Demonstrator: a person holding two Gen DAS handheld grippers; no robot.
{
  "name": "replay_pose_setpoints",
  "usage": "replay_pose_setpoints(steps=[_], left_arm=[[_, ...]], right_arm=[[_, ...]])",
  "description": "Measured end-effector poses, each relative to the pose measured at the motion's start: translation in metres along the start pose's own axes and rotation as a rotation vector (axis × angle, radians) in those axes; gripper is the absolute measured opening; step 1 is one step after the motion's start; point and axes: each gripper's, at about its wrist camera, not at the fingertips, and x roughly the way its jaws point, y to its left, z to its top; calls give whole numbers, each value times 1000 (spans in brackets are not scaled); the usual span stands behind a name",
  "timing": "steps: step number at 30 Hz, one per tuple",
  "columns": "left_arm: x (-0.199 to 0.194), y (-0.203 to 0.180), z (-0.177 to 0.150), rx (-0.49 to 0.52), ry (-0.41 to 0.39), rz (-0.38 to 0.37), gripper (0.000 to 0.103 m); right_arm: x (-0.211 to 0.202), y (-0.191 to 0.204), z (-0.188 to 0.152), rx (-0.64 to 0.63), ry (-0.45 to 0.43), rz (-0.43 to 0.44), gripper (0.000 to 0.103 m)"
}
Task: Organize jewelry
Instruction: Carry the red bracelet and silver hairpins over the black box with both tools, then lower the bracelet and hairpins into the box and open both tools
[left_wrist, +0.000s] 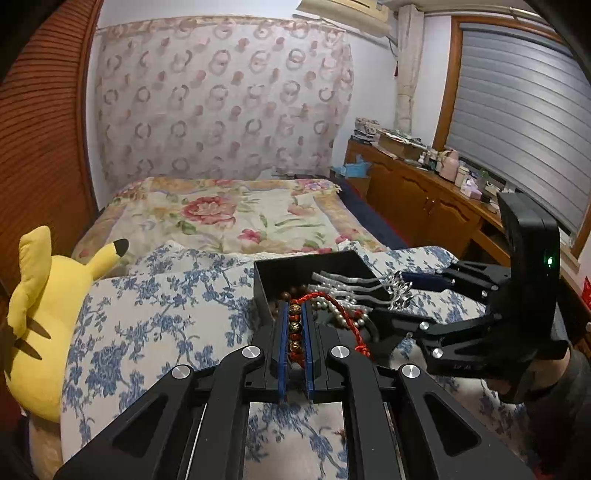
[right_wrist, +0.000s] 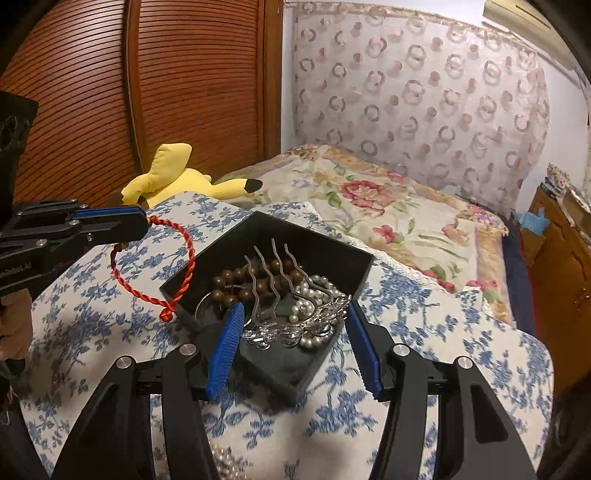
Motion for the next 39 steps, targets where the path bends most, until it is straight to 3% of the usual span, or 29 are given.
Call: replay_pose_setpoints(steps=[12, 32, 35, 39], left_arm=[[28, 2, 14, 5, 27, 5, 6], [62, -11, 19, 28, 68, 7, 7], [63, -10, 17, 25, 71, 10, 8], [57, -10, 12, 23, 65, 8, 18]], right_arm=[[-10, -13, -1, 46, -41, 58, 60], [-6, -43, -11, 107, -35, -10, 60], [-7, -42, -11, 106, -38, -14, 60], [-14, -39, -8, 98, -49, -28, 60]])
